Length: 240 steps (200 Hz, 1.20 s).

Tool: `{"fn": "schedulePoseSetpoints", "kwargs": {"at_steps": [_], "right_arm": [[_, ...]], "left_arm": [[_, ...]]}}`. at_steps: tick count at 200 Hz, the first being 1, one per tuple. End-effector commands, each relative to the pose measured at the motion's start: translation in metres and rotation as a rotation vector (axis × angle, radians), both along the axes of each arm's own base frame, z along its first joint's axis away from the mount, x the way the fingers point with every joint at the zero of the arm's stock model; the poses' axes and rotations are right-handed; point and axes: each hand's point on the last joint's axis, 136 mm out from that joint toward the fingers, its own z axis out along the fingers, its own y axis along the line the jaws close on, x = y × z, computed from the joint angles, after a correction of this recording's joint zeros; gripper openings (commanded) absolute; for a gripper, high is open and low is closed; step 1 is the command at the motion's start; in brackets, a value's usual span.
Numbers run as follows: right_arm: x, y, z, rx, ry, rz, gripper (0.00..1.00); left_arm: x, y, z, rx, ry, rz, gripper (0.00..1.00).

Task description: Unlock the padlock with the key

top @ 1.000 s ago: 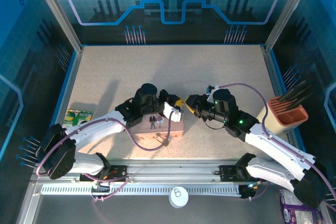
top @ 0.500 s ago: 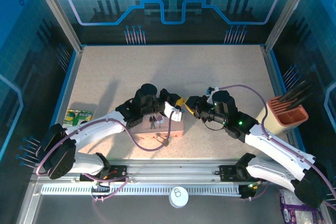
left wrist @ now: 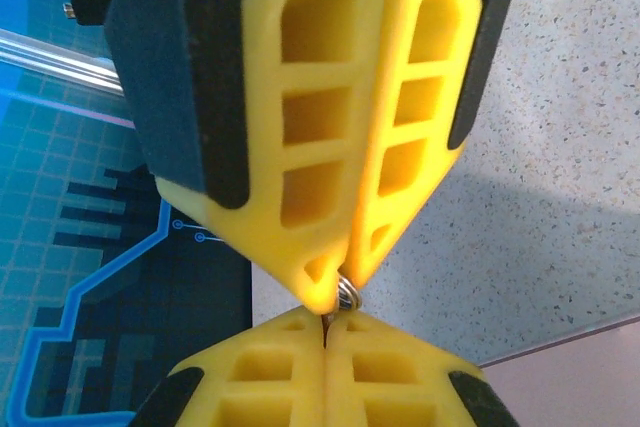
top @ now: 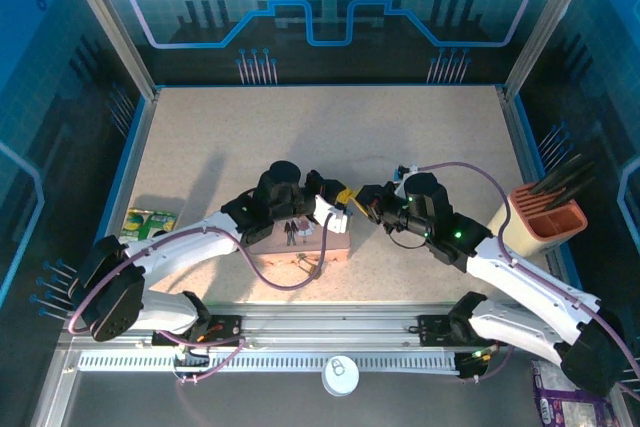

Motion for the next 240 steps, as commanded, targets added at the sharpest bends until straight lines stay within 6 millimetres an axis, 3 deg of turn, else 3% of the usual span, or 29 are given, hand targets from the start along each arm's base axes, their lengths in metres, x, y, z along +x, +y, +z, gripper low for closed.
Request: {"fn": "schedulePoseSetpoints", "kwargs": {"at_steps": [1, 38, 69, 79, 104, 133, 180, 240], "right_arm": [[0.003, -0.007, -0.001, -0.012, -0.021, -0.028, 0.02], [0.012, -0.021, 0.003, -0.048, -0.121, -0.033, 0.00], [0.024, -0.033, 0.017, -0.059, -0.347, -0.038, 0.00], [0.025, -0.031, 0.030, -0.050, -0.459, -0.028, 0.00], [0.019, -0.025, 0.052, -0.035, -0.673, -0.001, 0.00], [0.011, -0.019, 0.063, -0.015, -0.832, -0.007, 0.00], [-0.003, -0.001, 0.076, 0.046, -0.975, 0.019, 0.00], [-0.003, 0.004, 0.078, 0.063, -1.004, 0.013, 0.00]], "left_arm": [[-0.009, -0.008, -0.001, -0.031, 0.026, -0.029, 0.03], [-0.006, -0.001, 0.032, -0.245, 0.096, 0.050, 0.33], [-0.002, 0.024, 0.082, -0.576, 0.312, 0.176, 0.39], [0.001, 0.035, 0.099, -0.698, 0.406, 0.219, 0.39], [0.008, 0.056, 0.120, -0.918, 0.656, 0.314, 0.42], [0.015, 0.064, 0.121, -1.083, 0.986, 0.412, 0.49], [0.005, 0.031, 0.108, -1.106, 1.469, 0.349, 0.50], [0.003, 0.015, 0.097, -1.060, 1.612, 0.327, 0.48]]}}
